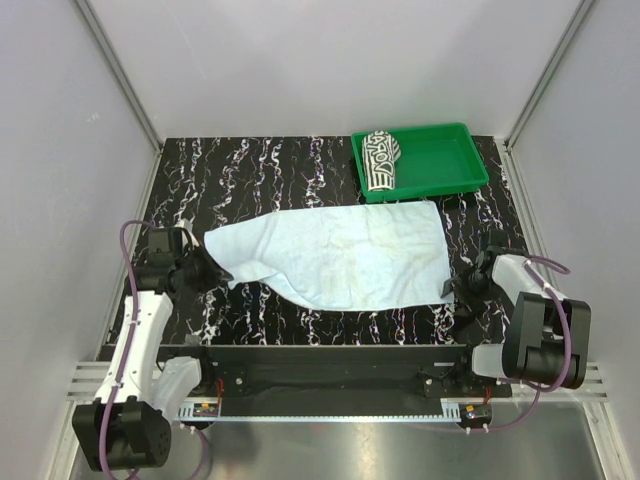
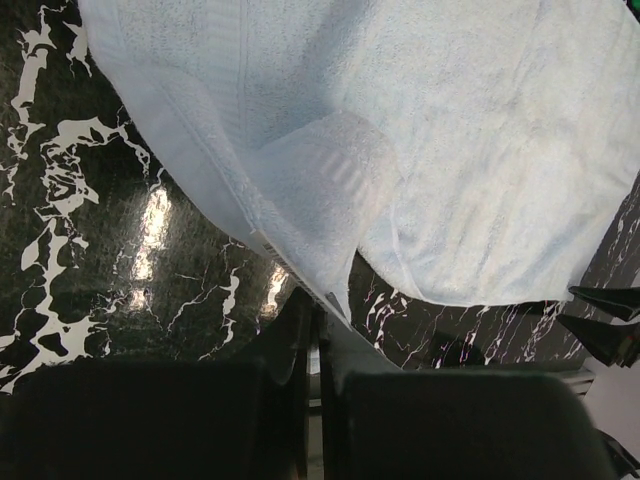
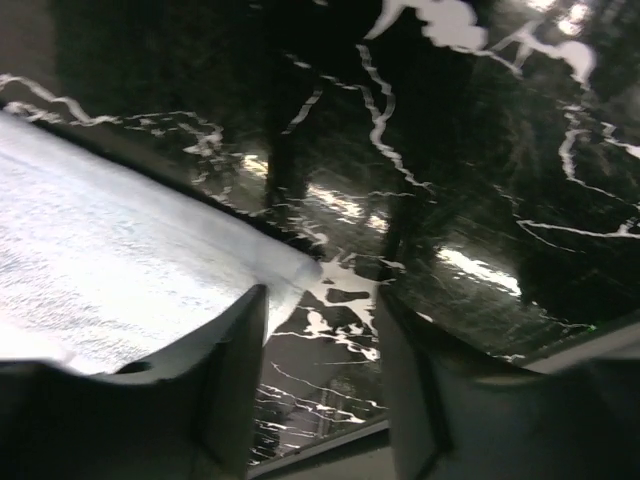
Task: Roll the towels
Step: Fold the towel
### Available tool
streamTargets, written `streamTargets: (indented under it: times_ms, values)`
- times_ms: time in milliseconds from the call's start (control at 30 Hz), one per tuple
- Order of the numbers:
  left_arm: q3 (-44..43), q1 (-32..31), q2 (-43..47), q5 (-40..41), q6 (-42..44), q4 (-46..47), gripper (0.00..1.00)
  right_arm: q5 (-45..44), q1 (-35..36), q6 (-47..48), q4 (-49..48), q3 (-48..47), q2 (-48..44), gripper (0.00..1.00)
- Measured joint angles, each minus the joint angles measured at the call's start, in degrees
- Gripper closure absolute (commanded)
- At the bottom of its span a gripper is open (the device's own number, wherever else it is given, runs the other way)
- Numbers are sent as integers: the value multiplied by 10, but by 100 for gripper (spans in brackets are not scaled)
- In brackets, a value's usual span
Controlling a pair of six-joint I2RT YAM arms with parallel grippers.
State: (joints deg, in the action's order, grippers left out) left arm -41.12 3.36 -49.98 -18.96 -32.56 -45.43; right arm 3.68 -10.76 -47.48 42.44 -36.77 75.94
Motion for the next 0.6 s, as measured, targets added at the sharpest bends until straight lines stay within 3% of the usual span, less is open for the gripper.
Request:
streamTargets:
  times_ms: [400, 600]
  values:
    - [0, 17, -16, -22, 16, 3, 100, 4, -6, 2, -9, 4, 9, 100]
    - [0, 24, -16, -27, 22, 5, 100, 2, -6, 3, -23, -3, -1, 100]
